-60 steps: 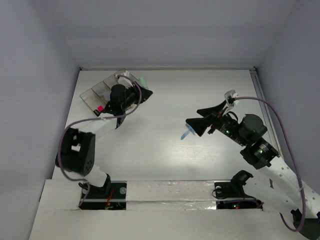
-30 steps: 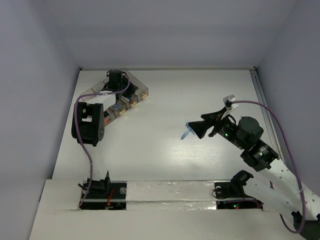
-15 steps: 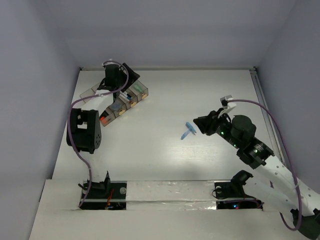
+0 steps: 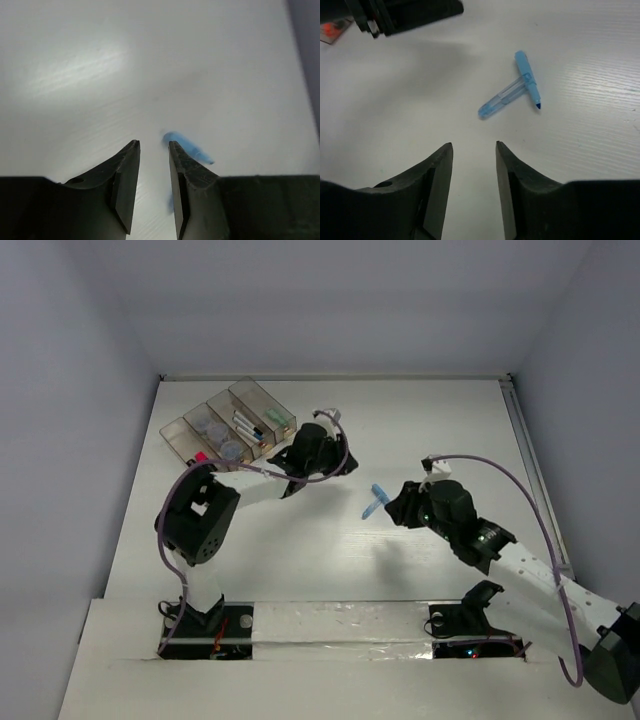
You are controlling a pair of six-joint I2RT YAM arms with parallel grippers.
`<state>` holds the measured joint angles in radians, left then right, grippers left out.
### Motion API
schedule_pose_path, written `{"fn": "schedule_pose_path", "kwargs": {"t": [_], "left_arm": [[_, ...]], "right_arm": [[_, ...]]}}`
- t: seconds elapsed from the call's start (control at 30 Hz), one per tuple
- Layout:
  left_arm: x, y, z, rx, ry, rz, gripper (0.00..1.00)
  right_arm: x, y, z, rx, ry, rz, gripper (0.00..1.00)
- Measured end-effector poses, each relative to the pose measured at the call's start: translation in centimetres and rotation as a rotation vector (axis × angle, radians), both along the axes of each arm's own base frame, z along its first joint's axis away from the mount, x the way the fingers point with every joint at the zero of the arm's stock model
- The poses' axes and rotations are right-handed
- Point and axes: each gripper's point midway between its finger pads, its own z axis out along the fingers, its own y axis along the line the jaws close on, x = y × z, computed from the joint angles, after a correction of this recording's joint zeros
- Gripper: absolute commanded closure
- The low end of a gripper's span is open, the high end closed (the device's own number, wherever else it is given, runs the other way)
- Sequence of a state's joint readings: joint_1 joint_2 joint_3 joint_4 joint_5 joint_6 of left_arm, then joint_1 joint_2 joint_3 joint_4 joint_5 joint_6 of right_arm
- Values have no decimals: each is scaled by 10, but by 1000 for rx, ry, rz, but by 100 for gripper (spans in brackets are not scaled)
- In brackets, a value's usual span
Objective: Sort the stationery into containers
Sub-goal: Pick up the pen from the center of the board.
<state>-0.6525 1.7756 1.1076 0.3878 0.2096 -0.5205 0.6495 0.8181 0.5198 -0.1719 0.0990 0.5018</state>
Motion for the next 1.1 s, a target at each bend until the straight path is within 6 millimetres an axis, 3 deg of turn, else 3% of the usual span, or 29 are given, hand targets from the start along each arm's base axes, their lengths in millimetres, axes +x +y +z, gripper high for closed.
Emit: {"fn": "schedule_pose_path", "kwargs": {"t": [0.1, 0.2, 0.4, 0.53, 0.83, 1.03, 1.1], "left_arm": [[-19, 20, -65, 85, 123, 18, 73], [-32, 32, -89, 117, 170, 33, 72], [-47, 35, -67, 63, 114, 29, 72], [-59, 41, -52, 26, 73, 25, 72], [-76, 55, -54, 29, 73, 25, 72], [-80, 59, -42, 21, 36, 16, 72], [-82, 61, -38, 22, 24, 13, 72]], "right_arm": [[5, -4, -16, -45, 35, -33, 44], [10, -10, -42, -116, 97, -61, 39], [24, -32, -90, -231, 230, -115, 37], [31, -32, -109, -271, 286, -103, 39], [69, -18, -115, -293, 284, -59, 47], [83, -15, -118, -298, 283, 2, 64], [85, -11, -118, -291, 284, 32, 74]]}}
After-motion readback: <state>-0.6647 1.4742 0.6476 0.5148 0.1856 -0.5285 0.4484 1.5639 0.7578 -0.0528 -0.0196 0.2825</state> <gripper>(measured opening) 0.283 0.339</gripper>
